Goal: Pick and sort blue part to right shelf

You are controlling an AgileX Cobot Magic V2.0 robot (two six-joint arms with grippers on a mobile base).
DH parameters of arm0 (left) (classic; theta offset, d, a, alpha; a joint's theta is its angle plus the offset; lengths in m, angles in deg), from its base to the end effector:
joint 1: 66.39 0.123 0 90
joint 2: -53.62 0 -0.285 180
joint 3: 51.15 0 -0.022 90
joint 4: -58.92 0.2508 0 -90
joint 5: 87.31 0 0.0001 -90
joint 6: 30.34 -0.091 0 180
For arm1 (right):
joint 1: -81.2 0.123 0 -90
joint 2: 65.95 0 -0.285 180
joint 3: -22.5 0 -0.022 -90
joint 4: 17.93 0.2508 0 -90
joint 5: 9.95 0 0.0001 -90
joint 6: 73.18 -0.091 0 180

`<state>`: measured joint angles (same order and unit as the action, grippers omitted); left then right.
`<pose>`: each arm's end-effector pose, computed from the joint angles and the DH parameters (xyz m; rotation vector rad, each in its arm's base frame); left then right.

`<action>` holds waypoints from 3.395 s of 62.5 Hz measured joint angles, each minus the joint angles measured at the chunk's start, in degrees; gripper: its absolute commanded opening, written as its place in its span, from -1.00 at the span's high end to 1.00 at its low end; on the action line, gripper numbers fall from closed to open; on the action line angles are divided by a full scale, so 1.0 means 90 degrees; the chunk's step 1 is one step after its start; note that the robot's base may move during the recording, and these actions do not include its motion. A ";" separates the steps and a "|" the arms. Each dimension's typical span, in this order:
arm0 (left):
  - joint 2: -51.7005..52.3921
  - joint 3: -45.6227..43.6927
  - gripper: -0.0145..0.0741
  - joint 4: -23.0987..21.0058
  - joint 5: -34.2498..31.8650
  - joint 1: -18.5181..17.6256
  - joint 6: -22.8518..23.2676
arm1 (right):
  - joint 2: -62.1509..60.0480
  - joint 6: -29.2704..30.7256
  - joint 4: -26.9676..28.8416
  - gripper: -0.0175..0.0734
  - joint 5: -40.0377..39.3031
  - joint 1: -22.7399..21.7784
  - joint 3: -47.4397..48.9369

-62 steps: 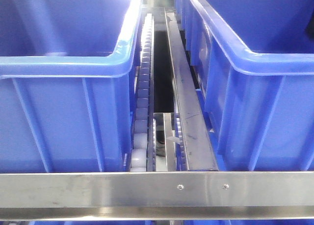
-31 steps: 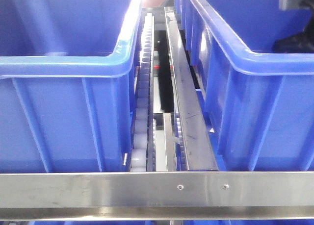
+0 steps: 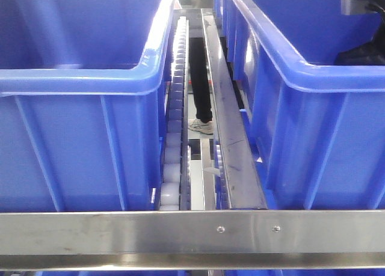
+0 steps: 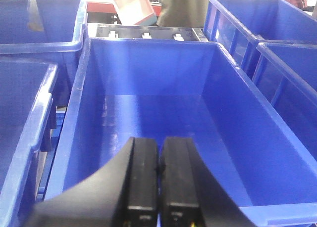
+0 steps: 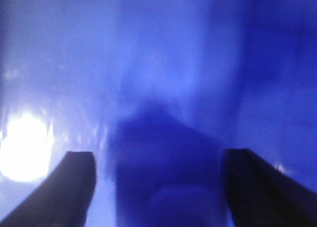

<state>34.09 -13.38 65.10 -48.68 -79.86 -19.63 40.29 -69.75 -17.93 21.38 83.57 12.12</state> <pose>0.0217 0.0011 0.3631 0.0601 1.6740 -0.1988 0.3617 0.0150 0.2267 -0.1306 2.5789 -0.0069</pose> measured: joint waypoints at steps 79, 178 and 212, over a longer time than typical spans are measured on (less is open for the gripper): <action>0.0000 0.0000 0.39 0.0187 0.0012 0.0000 0.0000 | -0.9037 0.0003 0.0000 0.53 -0.0093 -0.0010 -0.4601; 0.1335 0.4429 0.39 -0.0271 -0.4073 0.1907 0.0000 | -1.1029 0.0014 0.0489 0.53 -0.0290 -0.0010 -0.4601; 0.1335 0.4429 0.39 -0.0281 -0.4000 0.1497 0.0000 | -1.1029 0.0014 0.0489 0.53 -0.0305 -0.0010 -0.4601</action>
<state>46.11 26.48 62.57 -84.68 -66.39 -19.63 -58.96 -69.62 -13.53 18.64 83.48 -29.29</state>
